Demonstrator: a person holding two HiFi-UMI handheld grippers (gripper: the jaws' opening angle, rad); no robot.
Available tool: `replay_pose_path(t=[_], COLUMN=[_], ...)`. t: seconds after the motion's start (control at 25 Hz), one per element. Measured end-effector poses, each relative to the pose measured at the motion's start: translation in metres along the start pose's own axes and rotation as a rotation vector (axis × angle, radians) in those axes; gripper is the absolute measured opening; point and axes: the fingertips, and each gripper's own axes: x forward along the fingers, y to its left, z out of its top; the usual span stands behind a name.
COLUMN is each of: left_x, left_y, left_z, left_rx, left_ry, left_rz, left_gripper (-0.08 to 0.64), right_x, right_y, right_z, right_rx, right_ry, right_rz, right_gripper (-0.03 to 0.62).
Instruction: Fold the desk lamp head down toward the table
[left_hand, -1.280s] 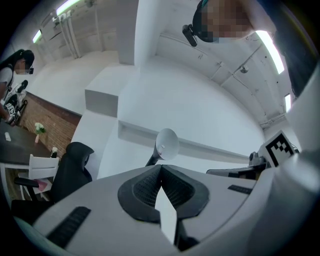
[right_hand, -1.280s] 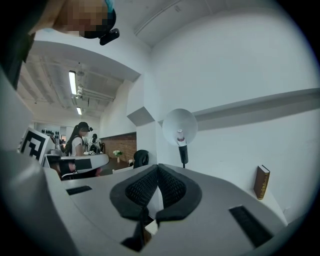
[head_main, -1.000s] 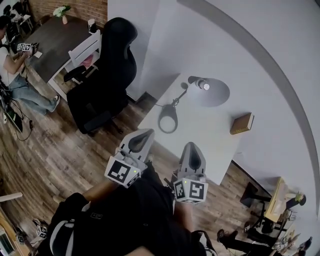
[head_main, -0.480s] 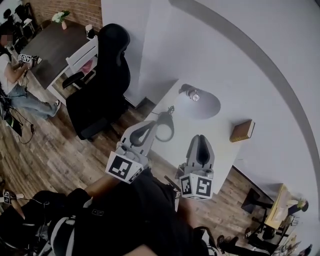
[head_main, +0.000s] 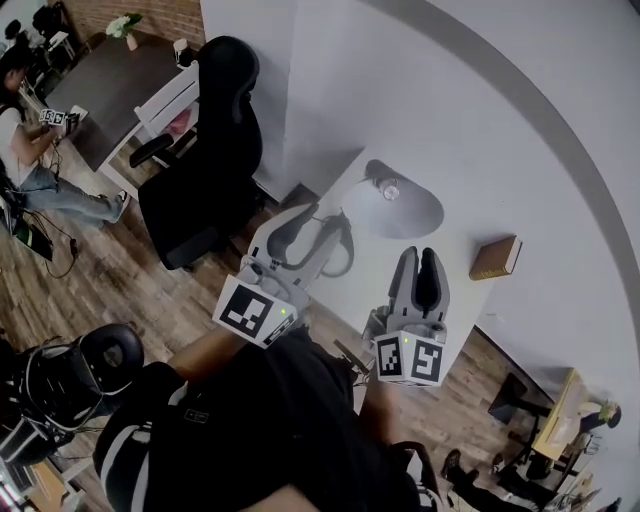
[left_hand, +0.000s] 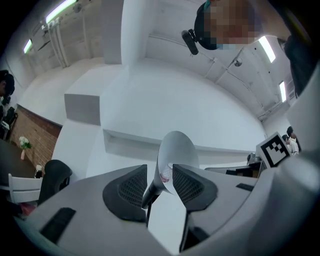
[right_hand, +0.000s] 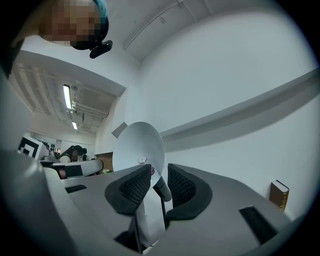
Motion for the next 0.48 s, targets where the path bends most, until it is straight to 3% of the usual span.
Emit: replay_pose_path(t=[0.28,0.48], left_x=[0.024,0.035], left_y=[0.0,0.005], left_z=[0.0,-0.003], left_rx=[0.014,0.07], left_ry=[0.019,0.032], left_rz=[-0.005,0.014], left_gripper=[0.161,0.132], right_x=[0.015,0.021], right_y=[-0.006,-0.007], right_z=[0.005,0.007], right_rx=[0.002,-0.008], right_ry=[-0.011,-0.013], right_rz=[0.014,0.026], right_gripper=[0.109,0.107])
